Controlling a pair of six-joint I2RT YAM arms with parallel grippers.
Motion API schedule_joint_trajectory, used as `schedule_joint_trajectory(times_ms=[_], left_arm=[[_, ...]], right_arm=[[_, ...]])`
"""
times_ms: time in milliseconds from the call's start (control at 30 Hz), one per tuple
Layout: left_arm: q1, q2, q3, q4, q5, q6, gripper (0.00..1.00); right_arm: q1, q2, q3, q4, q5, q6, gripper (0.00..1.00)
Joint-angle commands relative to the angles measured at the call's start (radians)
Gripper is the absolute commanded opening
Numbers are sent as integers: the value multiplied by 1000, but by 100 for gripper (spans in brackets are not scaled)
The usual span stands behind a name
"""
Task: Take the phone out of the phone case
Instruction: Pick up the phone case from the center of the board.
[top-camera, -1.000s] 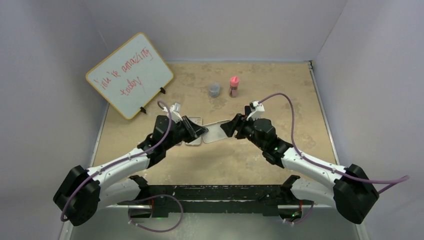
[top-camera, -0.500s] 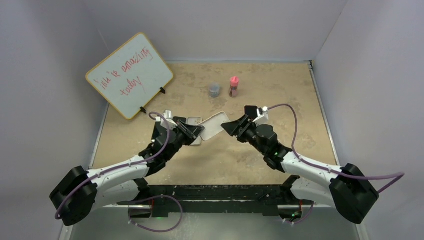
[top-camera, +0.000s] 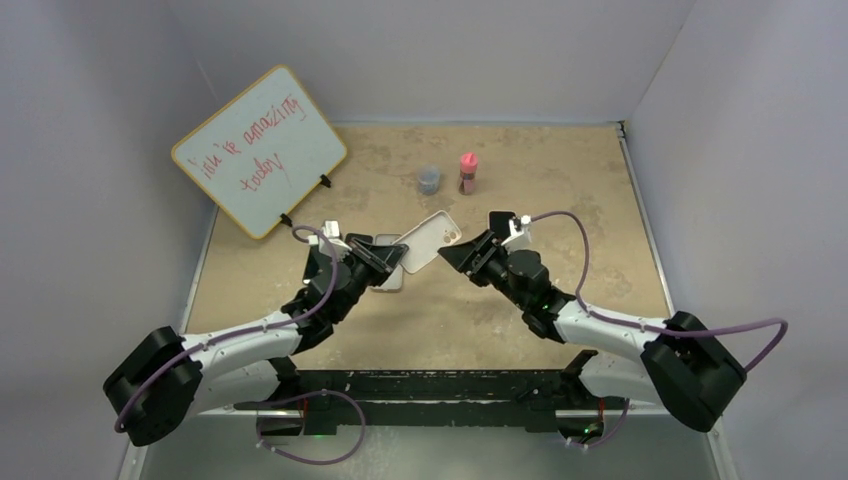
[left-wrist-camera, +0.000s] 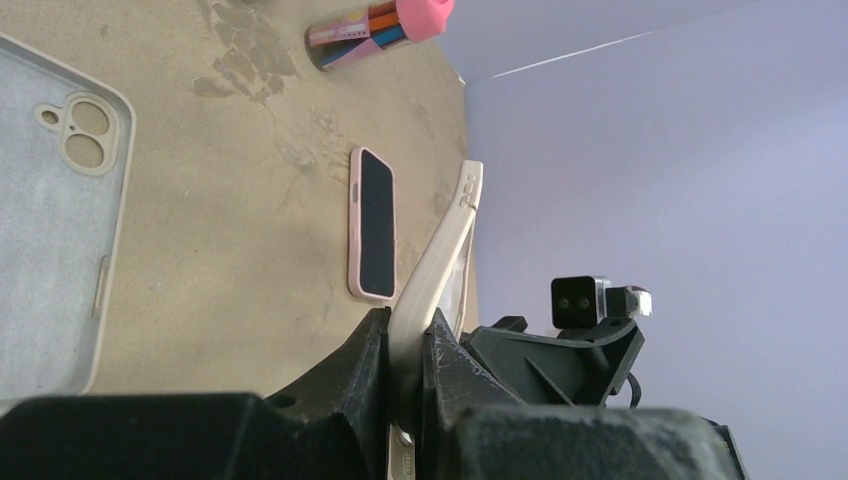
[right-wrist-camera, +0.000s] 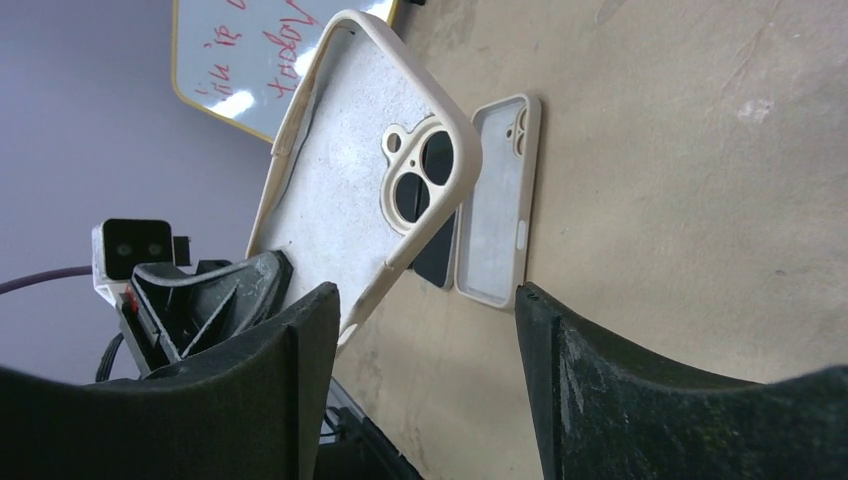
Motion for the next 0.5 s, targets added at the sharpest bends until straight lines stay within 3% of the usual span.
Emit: schedule_joint_trajectory(times_ms=[0,200,467], left_arm=[[-15,13,-7,104,0,-28,0],[-23,38,-16,137,9,-36,0],[-24,13,-40,105,-6,13,0]], right_arm=[[4,22,14,149,-24,39,66],[4,91,40,189,-55,67,60],[3,151,42,214,-80,88,29]])
